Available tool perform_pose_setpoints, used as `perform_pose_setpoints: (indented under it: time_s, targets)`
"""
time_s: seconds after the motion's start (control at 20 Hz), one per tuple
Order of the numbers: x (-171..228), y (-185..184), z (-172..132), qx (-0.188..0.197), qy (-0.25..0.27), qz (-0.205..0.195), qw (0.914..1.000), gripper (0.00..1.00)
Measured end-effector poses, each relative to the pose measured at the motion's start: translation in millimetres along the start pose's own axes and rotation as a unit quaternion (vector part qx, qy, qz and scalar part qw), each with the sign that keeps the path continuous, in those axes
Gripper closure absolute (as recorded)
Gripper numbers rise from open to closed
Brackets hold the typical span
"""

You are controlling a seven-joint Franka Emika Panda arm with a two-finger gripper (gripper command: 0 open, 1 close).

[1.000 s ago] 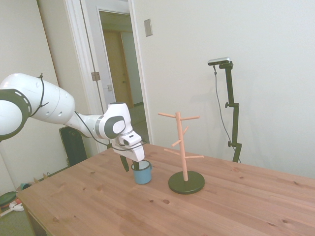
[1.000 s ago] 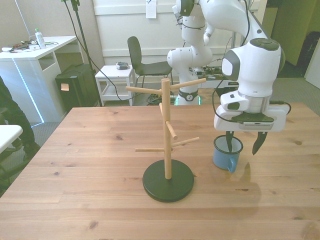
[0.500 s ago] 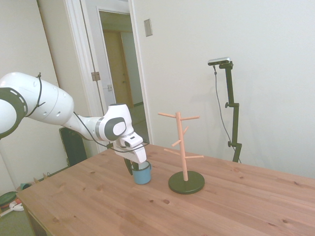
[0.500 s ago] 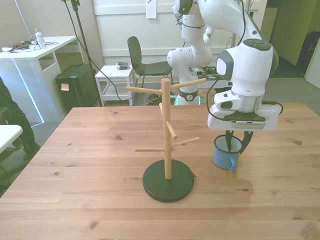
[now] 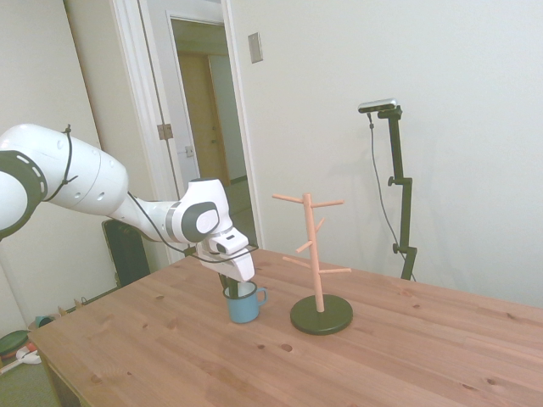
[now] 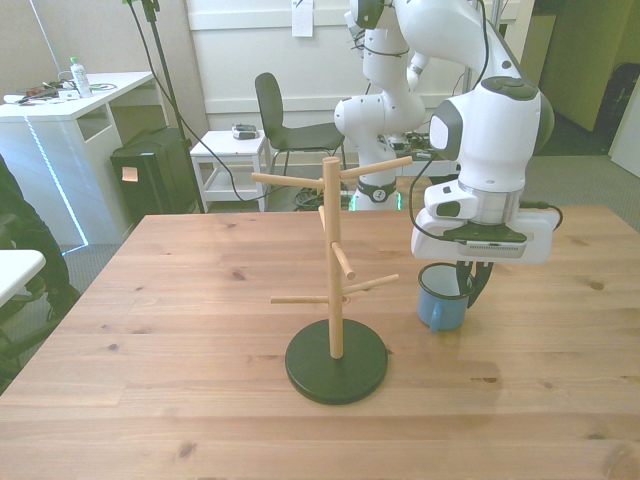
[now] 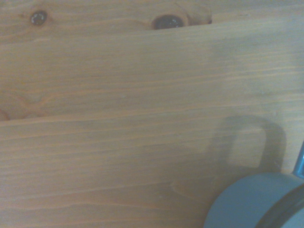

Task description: Hang the mug

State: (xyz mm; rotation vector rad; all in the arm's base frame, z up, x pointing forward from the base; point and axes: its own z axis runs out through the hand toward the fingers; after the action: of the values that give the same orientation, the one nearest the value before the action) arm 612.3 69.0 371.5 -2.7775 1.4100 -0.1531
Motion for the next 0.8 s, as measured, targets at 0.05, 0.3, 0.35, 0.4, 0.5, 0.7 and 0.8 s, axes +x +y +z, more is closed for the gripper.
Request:
perform_pose_setpoints:
  time_s: [0.05, 0.3, 0.35, 0.4, 0.5, 0.7, 0.8]
  targets:
    - [0, 0, 0, -0.001, 0.000, -0.002, 1.0000, 1.00]
    - [-1, 7, -8, -0.016, 0.003, -0.038, 0.9991, 1.00]
    - [-1, 9, -14, -0.017, 0.008, -0.045, 0.9988, 1.00]
    - [-1, 13, -21, -0.017, 0.012, -0.050, 0.9985, 1.00]
    - [-1, 19, -40, -0.017, 0.024, -0.058, 0.9979, 1.00]
    - [3, 30, -93, -0.008, 0.052, -0.081, 0.9954, 1.00]
    - [3, 36, -125, 0.002, 0.066, -0.092, 0.9936, 1.00]
